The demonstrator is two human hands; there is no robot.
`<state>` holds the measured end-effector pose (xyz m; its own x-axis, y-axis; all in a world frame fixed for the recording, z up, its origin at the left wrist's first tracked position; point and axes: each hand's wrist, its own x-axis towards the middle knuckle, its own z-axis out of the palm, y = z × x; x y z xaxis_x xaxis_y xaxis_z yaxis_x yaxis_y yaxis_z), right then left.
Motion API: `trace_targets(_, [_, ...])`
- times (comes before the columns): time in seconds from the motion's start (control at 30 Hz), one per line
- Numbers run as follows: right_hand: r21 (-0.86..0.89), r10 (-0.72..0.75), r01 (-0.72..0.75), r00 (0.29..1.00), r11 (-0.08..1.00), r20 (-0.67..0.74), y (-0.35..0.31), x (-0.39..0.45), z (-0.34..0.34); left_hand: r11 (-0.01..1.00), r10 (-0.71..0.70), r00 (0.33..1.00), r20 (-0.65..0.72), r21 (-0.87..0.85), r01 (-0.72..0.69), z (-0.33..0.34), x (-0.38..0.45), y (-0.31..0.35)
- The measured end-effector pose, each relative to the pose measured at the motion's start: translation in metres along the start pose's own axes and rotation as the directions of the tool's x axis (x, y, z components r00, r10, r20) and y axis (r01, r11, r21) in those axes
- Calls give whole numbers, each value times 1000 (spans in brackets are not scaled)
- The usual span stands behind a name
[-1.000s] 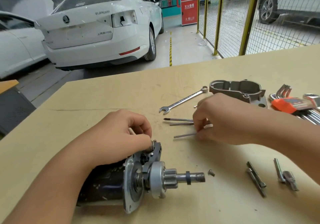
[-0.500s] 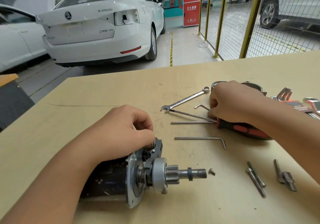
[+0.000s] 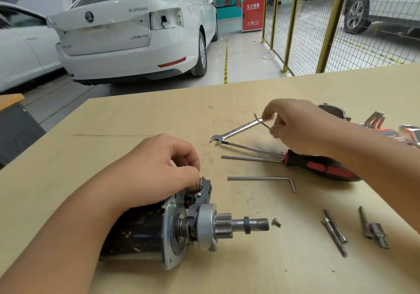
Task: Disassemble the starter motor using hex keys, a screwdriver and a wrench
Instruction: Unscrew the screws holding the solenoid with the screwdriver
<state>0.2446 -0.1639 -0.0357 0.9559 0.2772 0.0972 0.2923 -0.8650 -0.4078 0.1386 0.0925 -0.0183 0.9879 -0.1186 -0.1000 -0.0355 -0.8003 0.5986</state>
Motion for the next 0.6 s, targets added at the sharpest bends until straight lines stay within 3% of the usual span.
trace_targets(0.03, [192, -5, 6, 1000, 981, -6, -2, -2, -2, 1000, 0, 1000, 9, -10, 0, 0, 0, 0])
trace_targets(0.1, [561, -26, 10, 999, 828, 22, -10, -9, -6, 1000, 3, 999, 33, -21, -2, 0, -1, 0])
trace_targets(0.17, [725, -64, -2, 996, 689, 63, -17, -15, -8, 1000, 4, 999, 39, -20, -4, 1, -1, 1])
trace_targets(0.23, [702, -67, 7, 996, 712, 58, -19, -15, -9, 1000, 7, 999, 33, -19, -6, 1, 0, 0])
trace_targets(0.3, [537, -32, 23, 999, 843, 8, -18, -14, -9, 1000, 8, 1000, 29, -18, -8, 2, 1, 0])
trace_targets(0.37, [537, 3, -4, 1000, 844, 2, -18, -16, -6, 1000, 12, 1000, 28, -20, -12, 2, 1, -1])
trace_targets(0.43, [736, -22, -36, 997, 676, 69, -24, -23, -2, 999, 9, 1000, 21, -44, -9, 2, 1, -2])
trace_targets(0.5, [910, -118, -87, 982, 404, 146, -34, -31, 1, 996, -2, 1000, 24, -93, 5, 2, 1, -4])
trace_targets(0.6, [967, -268, -191, 935, 168, 231, -45, -43, 8, 985, -7, 998, 58, -172, 17, 0, 2, -7])
